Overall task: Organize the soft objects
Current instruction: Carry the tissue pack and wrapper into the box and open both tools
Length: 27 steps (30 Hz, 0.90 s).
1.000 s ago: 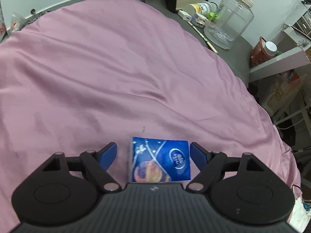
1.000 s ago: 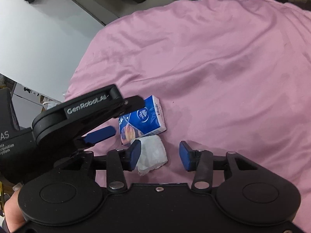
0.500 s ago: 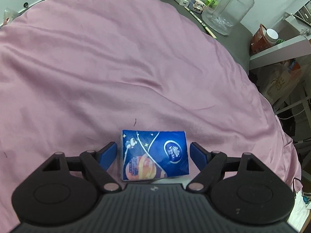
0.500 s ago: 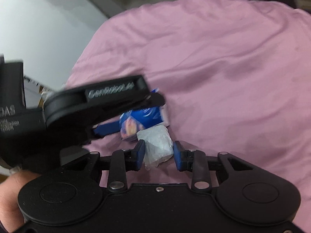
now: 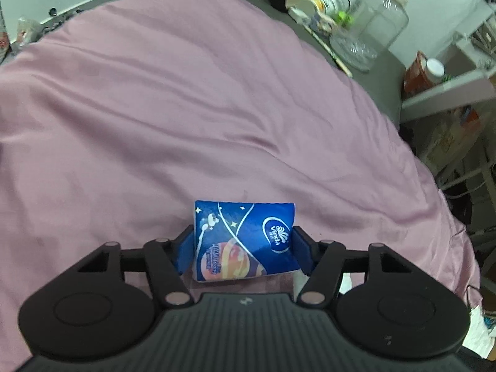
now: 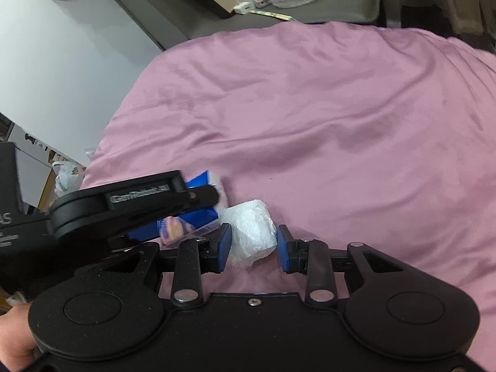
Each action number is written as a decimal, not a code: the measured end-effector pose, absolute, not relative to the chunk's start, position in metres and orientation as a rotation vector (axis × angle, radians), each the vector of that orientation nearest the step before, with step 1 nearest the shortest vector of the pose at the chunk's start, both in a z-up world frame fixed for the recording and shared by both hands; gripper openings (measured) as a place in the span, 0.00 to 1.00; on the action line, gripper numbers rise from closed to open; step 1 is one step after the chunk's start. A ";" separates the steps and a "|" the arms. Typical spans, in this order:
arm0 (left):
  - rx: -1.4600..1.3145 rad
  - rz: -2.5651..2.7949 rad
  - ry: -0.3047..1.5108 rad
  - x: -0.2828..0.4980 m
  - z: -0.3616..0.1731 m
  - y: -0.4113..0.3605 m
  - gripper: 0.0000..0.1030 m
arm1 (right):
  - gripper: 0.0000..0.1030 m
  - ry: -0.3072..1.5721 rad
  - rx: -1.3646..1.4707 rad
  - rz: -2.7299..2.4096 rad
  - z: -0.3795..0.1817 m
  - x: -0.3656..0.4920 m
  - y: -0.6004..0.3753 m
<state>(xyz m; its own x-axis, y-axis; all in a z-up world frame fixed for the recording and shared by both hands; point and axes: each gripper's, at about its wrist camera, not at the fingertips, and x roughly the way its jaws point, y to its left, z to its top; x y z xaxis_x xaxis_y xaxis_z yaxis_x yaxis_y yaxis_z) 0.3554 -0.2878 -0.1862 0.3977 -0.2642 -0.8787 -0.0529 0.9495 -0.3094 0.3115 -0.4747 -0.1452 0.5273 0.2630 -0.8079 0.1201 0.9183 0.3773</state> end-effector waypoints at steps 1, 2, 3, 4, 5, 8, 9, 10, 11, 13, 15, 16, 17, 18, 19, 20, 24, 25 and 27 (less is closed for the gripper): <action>-0.313 -0.132 1.151 0.354 -0.182 -0.282 0.61 | 0.30 1.015 0.417 0.102 -0.143 0.312 -0.470; -0.315 -0.125 1.144 0.353 -0.177 -0.276 0.61 | 0.30 1.010 0.418 0.116 -0.139 0.312 -0.466; -0.321 -0.117 1.140 0.351 -0.173 -0.270 0.61 | 0.30 1.004 0.416 0.127 -0.136 0.313 -0.461; -0.328 -0.109 1.134 0.350 -0.168 -0.262 0.61 | 0.30 0.997 0.414 0.139 -0.133 0.314 -0.456; -0.333 -0.102 1.129 0.349 -0.163 -0.257 0.61 | 0.30 0.988 0.415 0.151 -0.129 0.314 -0.451; -0.343 -0.083 1.104 0.344 -0.148 -0.238 0.61 | 0.30 0.962 0.416 0.177 -0.117 0.313 -0.436; -0.348 -0.077 1.095 0.342 -0.143 -0.231 0.61 | 0.30 0.953 0.417 0.185 -0.112 0.313 -0.431; -0.352 -0.072 1.087 0.341 -0.139 -0.225 0.61 | 0.30 0.947 0.419 0.192 -0.109 0.312 -0.428; -0.354 -0.065 1.078 0.339 -0.134 -0.218 0.61 | 0.30 0.941 0.418 0.202 -0.105 0.312 -0.421; -0.353 -0.051 1.059 0.336 -0.125 -0.205 0.61 | 0.30 0.926 0.390 0.204 -0.097 0.311 -0.409; -0.358 -0.040 1.041 0.333 -0.116 -0.191 0.61 | 0.30 0.913 0.375 0.203 -0.090 0.311 -0.395; -0.363 -0.032 1.033 0.330 -0.111 -0.183 0.61 | 0.30 0.907 0.373 0.212 -0.086 0.311 -0.388; -0.367 -0.027 1.027 0.328 -0.108 -0.176 0.61 | 0.30 0.902 0.367 0.222 -0.083 0.311 -0.382; -0.372 -0.021 1.022 0.327 -0.105 -0.169 0.61 | 0.30 0.893 0.359 0.229 -0.080 0.309 -0.378; -0.378 -0.012 1.015 0.324 -0.101 -0.161 0.61 | 0.30 0.887 0.353 0.235 -0.077 0.307 -0.372; -0.379 -0.005 1.009 0.323 -0.099 -0.155 0.61 | 0.30 0.885 0.348 0.243 -0.075 0.307 -0.366; -0.398 0.028 0.990 0.315 -0.089 -0.124 0.61 | 0.30 0.874 0.325 0.266 -0.069 0.304 -0.346; -0.406 0.036 0.987 0.313 -0.087 -0.115 0.61 | 0.30 0.872 0.319 0.268 -0.068 0.304 -0.342; -0.418 0.051 0.980 0.309 -0.084 -0.100 0.61 | 0.30 0.861 0.306 0.273 -0.066 0.302 -0.333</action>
<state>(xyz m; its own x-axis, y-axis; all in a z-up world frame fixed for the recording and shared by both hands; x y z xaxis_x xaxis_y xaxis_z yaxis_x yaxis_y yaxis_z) 0.3089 -0.0997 -0.0844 0.5626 -0.1443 -0.8141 -0.2276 0.9196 -0.3203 0.3020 -0.3334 -0.0655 0.6218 0.3557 -0.6978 -0.1115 0.9220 0.3708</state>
